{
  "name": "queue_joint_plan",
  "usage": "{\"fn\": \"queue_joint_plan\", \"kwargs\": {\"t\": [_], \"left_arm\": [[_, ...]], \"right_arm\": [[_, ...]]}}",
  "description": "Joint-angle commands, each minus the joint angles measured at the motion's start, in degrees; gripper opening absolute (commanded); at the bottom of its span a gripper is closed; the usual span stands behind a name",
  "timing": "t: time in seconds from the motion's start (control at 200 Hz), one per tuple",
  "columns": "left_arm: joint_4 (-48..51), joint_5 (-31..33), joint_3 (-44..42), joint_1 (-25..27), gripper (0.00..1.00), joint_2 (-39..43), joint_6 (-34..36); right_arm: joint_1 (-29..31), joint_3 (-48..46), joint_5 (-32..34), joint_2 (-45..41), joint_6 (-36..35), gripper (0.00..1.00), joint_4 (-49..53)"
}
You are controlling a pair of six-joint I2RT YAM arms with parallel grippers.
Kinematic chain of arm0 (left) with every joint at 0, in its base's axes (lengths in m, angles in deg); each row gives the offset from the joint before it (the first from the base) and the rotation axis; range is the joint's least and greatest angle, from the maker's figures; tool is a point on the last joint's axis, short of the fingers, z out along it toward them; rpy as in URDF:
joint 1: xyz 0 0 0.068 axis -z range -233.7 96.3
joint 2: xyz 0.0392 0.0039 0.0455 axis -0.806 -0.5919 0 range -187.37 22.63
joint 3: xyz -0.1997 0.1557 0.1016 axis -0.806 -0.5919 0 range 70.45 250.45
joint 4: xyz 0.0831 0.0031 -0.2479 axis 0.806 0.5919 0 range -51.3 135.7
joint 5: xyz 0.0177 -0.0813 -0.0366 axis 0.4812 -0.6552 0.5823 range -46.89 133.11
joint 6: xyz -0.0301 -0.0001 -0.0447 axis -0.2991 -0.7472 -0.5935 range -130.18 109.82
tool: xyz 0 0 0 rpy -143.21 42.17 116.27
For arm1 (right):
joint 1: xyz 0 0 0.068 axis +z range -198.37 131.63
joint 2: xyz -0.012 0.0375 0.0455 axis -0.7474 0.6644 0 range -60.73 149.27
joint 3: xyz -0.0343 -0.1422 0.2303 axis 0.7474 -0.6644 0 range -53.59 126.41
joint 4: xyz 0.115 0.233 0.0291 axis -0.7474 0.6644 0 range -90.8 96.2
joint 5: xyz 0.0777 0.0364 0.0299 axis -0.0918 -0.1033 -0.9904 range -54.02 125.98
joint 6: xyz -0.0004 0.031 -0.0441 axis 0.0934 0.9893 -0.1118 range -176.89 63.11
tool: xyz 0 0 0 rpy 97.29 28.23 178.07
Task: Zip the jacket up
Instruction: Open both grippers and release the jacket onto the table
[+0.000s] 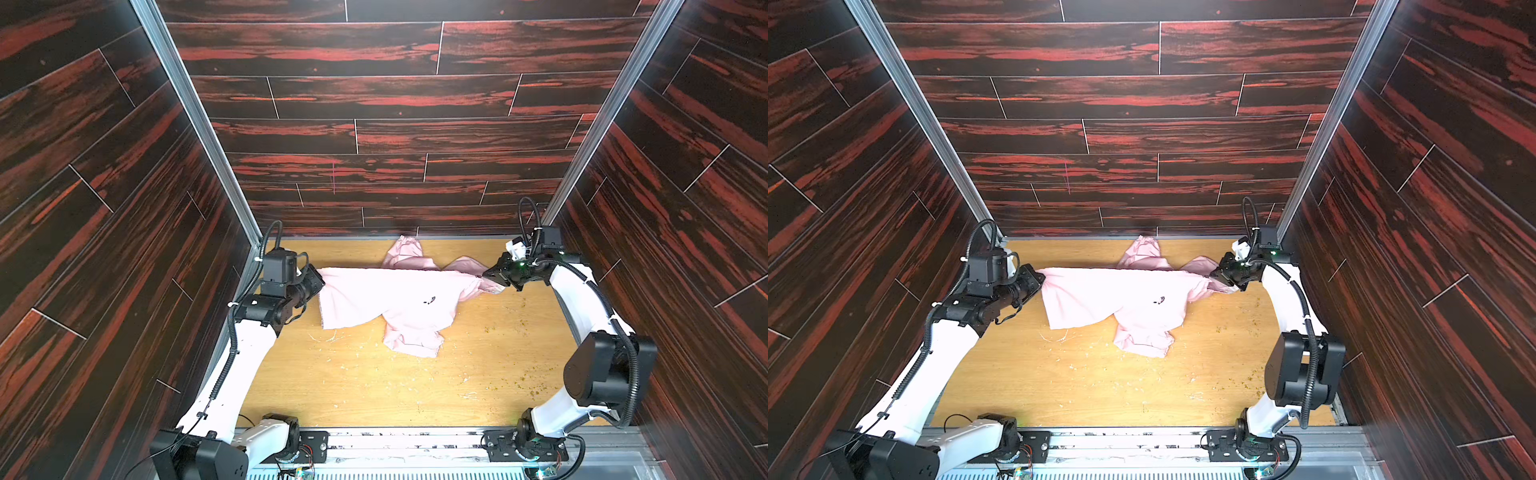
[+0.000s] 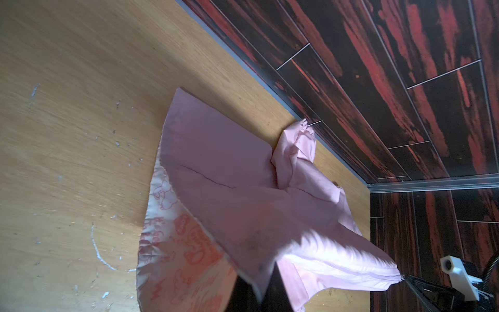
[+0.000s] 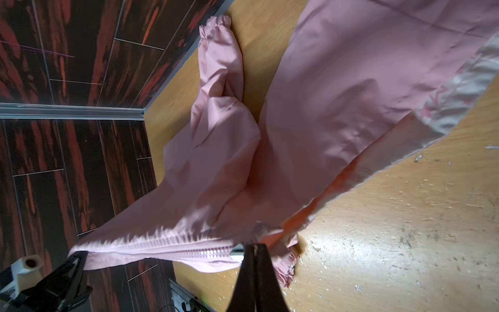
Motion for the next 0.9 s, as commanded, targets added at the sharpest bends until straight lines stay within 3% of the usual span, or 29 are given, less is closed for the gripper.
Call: {"fn": "queue_joint_plan", "kwargs": {"t": [0.0, 0.491, 0.621, 0.661, 0.696, 0.736, 0.776, 0.842, 0.892], "left_arm": [[1.3, 2.8, 1.1, -2.4, 0.00, 1.4, 1.3], [2.2, 1.8, 0.1, -3.3, 0.00, 2.1, 2.5], [2.3, 0.3, 0.4, -3.3, 0.00, 1.9, 3.4], [2.9, 0.1, 0.7, -3.3, 0.21, 2.0, 3.9], [3.9, 0.6, 1.1, -3.3, 0.40, 2.2, 4.2], [5.9, 1.4, 1.5, -3.3, 0.54, 2.6, 4.7], [7.2, 2.3, 1.8, -3.3, 0.97, 3.3, 5.4], [8.2, 4.3, 2.0, -3.3, 1.00, 4.8, 6.2], [9.6, 5.5, 2.4, -3.3, 1.00, 6.0, 7.2]], "right_arm": [[-1.3, -0.1, 4.6, -1.4, -1.7, 0.00, 0.0], [-1.4, -0.9, 4.7, -1.2, -3.0, 0.00, 1.0], [-1.4, -1.1, 1.8, -1.7, -3.9, 0.00, 0.6], [-1.4, -0.8, 1.7, -1.9, -4.0, 0.00, 0.8], [-1.3, -0.5, 2.3, -2.1, -4.2, 0.12, 1.2], [-1.3, -0.1, 3.2, -2.4, -4.4, 0.27, 1.7], [-1.4, 0.3, 4.6, -2.9, -4.5, 0.39, 2.2], [-1.5, 0.9, 6.2, -3.6, -4.8, 0.56, 2.8], [-1.5, 1.5, 8.4, -4.2, -5.0, 0.63, 3.4]]}}
